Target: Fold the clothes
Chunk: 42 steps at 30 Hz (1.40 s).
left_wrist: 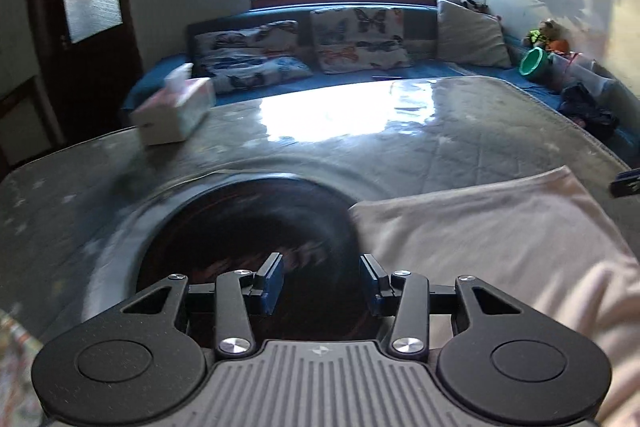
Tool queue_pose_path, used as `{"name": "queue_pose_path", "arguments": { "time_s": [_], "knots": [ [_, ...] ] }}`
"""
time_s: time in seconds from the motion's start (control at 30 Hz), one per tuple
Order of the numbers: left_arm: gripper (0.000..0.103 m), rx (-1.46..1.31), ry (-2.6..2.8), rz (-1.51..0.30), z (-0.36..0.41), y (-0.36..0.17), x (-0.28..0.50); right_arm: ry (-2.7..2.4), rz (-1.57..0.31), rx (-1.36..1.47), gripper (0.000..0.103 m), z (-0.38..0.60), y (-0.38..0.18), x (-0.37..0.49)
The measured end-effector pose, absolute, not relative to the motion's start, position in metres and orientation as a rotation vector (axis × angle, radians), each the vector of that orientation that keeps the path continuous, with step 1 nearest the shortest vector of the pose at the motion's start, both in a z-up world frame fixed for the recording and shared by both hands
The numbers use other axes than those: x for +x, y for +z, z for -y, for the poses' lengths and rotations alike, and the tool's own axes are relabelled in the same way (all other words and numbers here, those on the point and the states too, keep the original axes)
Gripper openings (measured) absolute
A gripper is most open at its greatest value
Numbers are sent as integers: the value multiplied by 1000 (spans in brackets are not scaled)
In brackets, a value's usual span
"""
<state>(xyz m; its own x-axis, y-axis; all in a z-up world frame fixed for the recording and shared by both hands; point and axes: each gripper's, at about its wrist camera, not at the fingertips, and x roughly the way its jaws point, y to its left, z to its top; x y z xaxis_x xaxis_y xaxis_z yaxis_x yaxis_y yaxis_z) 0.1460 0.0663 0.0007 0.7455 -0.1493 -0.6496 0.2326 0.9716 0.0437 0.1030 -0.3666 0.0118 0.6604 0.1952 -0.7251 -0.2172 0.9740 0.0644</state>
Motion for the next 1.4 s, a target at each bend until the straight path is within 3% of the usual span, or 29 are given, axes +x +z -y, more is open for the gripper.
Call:
{"name": "queue_pose_path", "arguments": {
  "time_s": [0.37, 0.4, 0.43, 0.5, 0.6, 0.87, 1.0, 1.4],
  "knots": [
    [44, 150, -253, -774, -30, -31, 209, 285, -883, -49, 23, 348, -12, 147],
    [38, 147, -259, -774, -31, -32, 211, 288, -881, -55, 21, 347, -12, 149],
    [24, 144, -273, -771, -32, -32, 212, 292, -879, -60, 14, 346, -13, 150],
    [13, 158, -277, -757, -31, -32, 213, 299, -874, -71, 9, 344, -13, 153],
    [6, 177, -270, -725, -30, -31, 215, 298, -856, -103, 4, 339, -12, 156],
    [6, 175, -223, -707, -27, -29, 239, 285, -797, -160, 5, 332, -5, 167],
    [16, 174, -188, -714, -25, -28, 243, 283, -780, -187, 11, 328, -3, 171],
    [14, 128, -404, -722, 25, -20, 236, 557, -778, -309, 12, 291, 20, 110]
  ]
}}
